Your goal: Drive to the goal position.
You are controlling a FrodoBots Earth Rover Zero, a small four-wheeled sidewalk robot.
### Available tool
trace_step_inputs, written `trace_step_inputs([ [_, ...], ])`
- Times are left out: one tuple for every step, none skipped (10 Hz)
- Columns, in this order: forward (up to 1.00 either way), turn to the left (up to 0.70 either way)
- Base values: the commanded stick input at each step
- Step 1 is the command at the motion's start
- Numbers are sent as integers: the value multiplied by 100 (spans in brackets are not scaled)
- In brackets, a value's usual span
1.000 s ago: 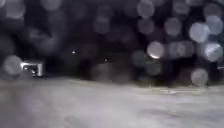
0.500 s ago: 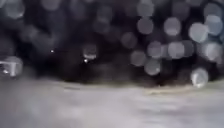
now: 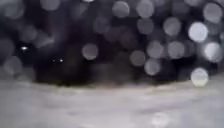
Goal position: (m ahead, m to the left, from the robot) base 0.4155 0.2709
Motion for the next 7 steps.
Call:
trace_step_inputs([
  [0,-45],
  [0,-45],
  [0,-45],
  [0,-45],
  [0,-45],
  [0,-45],
  [0,-45],
])
